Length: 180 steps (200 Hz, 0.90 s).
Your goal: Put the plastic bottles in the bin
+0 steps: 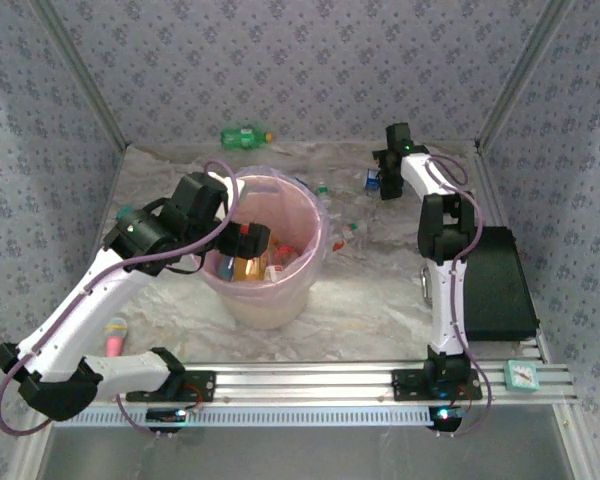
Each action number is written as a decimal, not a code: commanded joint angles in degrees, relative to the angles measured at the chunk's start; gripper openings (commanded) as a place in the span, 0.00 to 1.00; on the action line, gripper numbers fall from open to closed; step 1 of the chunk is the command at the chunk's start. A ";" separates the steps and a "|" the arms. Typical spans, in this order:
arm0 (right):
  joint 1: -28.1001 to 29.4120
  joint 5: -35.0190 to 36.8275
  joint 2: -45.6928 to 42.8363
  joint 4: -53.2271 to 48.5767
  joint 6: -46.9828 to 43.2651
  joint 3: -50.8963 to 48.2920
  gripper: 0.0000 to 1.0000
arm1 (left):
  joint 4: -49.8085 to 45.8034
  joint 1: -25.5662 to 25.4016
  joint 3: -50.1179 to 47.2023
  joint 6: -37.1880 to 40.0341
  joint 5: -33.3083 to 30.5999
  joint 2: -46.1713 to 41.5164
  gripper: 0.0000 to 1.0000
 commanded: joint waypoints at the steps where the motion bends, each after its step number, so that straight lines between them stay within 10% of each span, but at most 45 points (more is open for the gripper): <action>1: -0.29 -1.18 1.96 -0.34 0.70 -0.47 0.85 | 0.04 -0.51 1.48 -0.27 -1.28 -0.73 1.00; 180: -3.27 -2.00 -15.53 3.75 -7.76 -16.29 0.60 | 15.11 -1.92 1.81 -4.34 10.66 -3.48 1.00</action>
